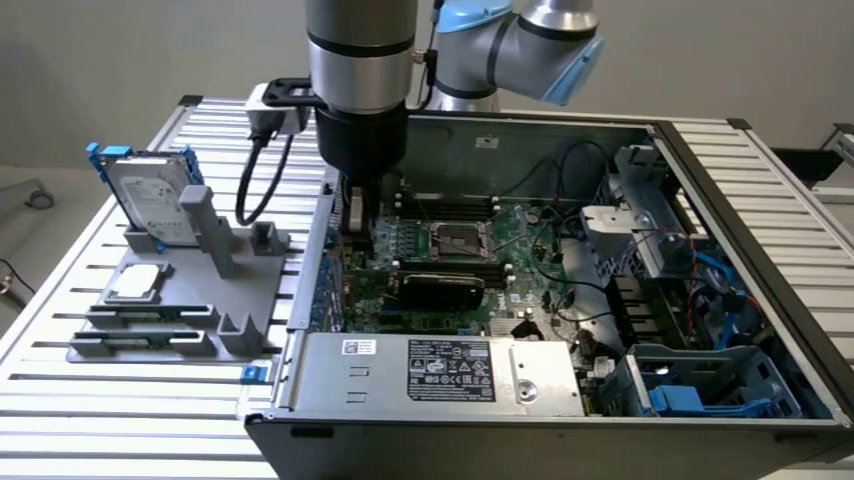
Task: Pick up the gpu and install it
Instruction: 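Press down on the gpu until it lock into place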
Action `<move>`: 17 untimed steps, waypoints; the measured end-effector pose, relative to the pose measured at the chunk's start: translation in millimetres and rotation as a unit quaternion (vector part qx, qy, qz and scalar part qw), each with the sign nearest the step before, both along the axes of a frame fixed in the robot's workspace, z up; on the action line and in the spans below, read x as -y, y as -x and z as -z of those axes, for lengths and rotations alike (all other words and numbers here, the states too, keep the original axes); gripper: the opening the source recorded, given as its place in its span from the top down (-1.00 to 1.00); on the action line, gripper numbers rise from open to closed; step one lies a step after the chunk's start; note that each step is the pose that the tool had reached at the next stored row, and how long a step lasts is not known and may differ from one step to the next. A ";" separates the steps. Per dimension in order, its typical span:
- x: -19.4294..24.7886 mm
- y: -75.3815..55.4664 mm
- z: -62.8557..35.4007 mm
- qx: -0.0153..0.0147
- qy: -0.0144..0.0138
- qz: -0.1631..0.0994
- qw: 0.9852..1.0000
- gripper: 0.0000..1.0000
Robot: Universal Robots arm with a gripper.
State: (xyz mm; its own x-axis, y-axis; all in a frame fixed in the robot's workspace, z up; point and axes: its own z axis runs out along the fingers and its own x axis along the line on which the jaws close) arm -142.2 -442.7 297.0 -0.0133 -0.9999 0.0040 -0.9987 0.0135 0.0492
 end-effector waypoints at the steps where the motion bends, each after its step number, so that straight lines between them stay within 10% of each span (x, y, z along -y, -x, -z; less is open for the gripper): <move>1: -0.4 0.2 -0.3 -0.001 0.000 0.000 1.000 0.79; 17: -5.0 6.0 -5.1 -0.020 -0.006 0.000 1.000 0.79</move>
State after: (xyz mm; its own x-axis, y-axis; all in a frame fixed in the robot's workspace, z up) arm -148.2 -437.7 302.0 -0.0133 -0.9999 -0.0078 -0.9959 0.0126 0.0890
